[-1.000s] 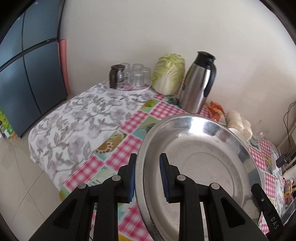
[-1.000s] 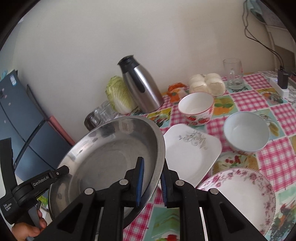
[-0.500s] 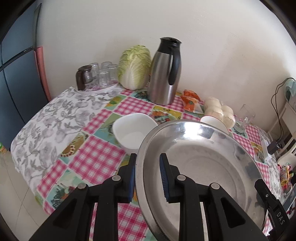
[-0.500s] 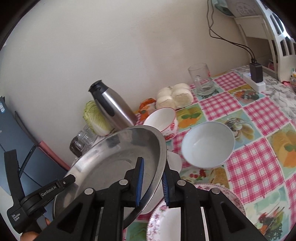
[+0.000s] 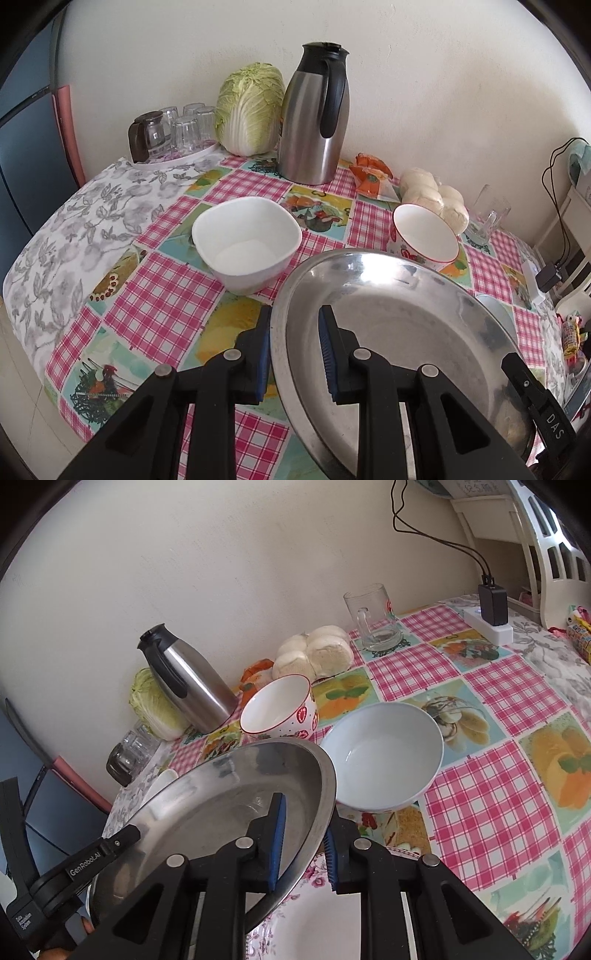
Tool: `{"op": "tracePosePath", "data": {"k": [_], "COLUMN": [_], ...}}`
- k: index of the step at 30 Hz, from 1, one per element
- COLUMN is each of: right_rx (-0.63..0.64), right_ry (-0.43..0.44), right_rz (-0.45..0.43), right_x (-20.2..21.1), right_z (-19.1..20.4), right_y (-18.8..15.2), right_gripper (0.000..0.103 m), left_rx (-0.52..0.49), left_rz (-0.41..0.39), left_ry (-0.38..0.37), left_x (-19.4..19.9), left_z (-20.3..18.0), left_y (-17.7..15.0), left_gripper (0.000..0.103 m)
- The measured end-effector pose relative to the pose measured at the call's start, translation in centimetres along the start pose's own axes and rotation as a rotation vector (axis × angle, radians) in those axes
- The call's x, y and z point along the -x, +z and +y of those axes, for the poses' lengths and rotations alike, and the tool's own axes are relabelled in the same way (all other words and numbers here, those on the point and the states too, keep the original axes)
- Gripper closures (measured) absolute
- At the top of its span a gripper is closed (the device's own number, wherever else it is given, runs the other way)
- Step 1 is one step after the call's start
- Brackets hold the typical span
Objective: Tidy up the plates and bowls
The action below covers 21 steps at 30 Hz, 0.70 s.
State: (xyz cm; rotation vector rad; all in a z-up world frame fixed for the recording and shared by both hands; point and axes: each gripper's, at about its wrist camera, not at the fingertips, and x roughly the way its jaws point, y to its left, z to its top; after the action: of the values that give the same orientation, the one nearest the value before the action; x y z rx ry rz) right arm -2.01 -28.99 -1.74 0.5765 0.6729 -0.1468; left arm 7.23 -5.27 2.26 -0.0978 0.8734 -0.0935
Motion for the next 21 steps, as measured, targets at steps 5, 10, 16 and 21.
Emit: {"op": "tracePosePath", "data": {"k": [5,10,16,21], "right_rx": [0.013,0.004,0.015,0.027], "right_ry": [-0.027,-0.037,-0.045,-0.045], "right_rz": [0.003,0.004,0.007,0.023], "right_x": [-0.7,-1.1,-1.6,-2.4], "right_z": [0.0,-0.3,-0.2,0.0], "right_y": [-0.1,-0.3,-0.4,-0.6], "right_gripper": [0.082,0.082,0.082,0.082], "left_rx": [0.011,-0.008,0.008,0.023], "left_rz": [0.025,0.035,0.049,0.055], "left_ry": [-0.014,-0.006,-0.012,-0.015], "left_x": [-0.8,-1.3,-2.1,-2.5], "left_z": [0.3,-0.1,0.2,0.6], "left_y": [-0.3,-0.5,-0.3,-0.2], "left_gripper": [0.079,0.079,0.079,0.079]}}
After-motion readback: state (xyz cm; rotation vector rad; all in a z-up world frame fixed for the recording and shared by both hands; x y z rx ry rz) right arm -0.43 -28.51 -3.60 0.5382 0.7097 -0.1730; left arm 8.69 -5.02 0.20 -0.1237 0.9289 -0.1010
